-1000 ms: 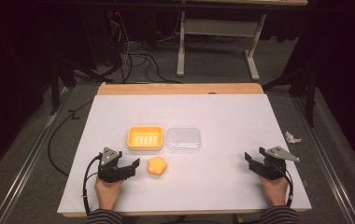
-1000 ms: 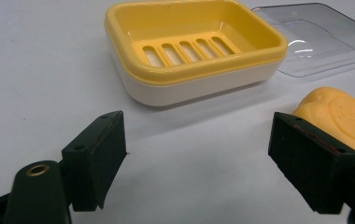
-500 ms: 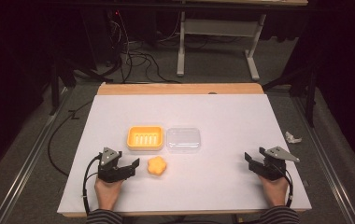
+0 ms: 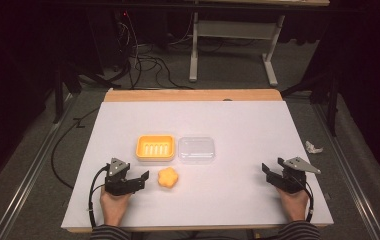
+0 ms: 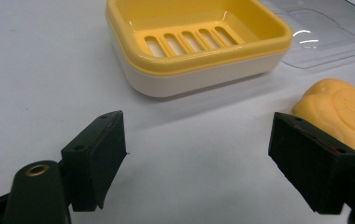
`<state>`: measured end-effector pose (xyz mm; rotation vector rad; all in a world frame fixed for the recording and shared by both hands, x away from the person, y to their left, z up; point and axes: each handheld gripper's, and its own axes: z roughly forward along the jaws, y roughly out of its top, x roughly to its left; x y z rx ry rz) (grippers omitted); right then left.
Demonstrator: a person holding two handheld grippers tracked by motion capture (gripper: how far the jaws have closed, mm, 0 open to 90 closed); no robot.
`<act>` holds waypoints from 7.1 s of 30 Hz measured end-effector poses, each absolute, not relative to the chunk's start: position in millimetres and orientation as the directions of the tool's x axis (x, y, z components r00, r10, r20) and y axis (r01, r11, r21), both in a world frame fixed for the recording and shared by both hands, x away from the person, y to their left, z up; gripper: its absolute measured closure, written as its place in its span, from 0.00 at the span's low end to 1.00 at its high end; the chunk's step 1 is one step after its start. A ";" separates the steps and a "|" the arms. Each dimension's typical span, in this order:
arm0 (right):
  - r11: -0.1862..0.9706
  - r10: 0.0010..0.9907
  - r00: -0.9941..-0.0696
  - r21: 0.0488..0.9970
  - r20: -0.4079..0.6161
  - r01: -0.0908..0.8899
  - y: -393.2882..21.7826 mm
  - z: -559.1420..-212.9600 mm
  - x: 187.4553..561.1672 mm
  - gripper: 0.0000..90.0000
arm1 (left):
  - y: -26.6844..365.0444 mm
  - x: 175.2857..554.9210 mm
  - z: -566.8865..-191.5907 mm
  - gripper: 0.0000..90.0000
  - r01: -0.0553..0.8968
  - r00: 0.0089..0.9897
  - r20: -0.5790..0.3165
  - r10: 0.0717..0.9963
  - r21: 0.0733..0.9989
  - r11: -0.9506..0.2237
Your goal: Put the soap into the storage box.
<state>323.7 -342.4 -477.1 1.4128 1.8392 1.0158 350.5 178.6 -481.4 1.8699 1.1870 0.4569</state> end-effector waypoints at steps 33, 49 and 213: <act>0.137 0.968 -0.252 0.851 -0.005 0.508 -342.9 -477.1 323.7 0.37 | 151.1 338.4 -449.5 0.16 0.525 0.601 -0.122 0.790 0.805 -0.276; 0.135 0.968 -0.250 0.851 -0.004 0.507 -342.5 -477.1 323.4 0.37 | 109.0 340.1 -455.6 0.12 0.531 0.665 -0.076 0.743 0.748 -0.398; 0.147 0.966 -0.259 0.851 -0.013 0.504 -342.1 -477.2 323.5 0.36 | 115.9 438.8 -416.7 0.30 0.583 0.528 -0.063 0.847 0.751 -0.308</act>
